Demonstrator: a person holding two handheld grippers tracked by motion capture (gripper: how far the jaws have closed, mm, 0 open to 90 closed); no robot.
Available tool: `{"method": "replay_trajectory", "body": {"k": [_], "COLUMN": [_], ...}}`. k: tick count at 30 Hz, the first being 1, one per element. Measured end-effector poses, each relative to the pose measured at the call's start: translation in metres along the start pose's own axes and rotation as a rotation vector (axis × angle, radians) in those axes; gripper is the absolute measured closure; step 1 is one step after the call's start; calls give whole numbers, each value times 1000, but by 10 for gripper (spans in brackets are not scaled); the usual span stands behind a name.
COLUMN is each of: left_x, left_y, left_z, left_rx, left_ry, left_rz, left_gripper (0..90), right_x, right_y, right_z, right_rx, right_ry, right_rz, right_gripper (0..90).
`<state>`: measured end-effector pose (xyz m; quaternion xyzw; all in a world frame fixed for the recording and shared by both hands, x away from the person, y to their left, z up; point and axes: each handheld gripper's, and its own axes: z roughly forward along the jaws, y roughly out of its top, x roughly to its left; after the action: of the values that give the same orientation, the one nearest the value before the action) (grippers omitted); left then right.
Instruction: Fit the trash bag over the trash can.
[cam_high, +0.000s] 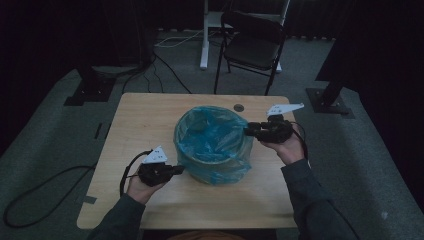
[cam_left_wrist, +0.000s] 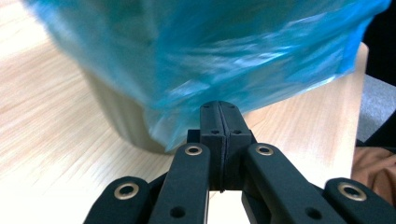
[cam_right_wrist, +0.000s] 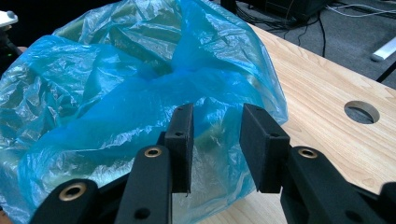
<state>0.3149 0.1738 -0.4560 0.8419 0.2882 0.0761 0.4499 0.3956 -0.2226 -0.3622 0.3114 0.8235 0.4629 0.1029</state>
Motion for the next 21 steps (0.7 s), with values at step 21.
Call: {"method": "replay_trajectory", "body": {"k": [21], "left_x": [21], "left_y": [15], "left_z": [-33], "left_rx": [-120], "left_ry": [83], "left_rz": [-62], "left_gripper": [840], "right_x": [-3], "right_y": [-8], "right_z": [1], "right_rx": [25], "right_ry": [39], "right_rz": [6], "right_gripper": [899]}}
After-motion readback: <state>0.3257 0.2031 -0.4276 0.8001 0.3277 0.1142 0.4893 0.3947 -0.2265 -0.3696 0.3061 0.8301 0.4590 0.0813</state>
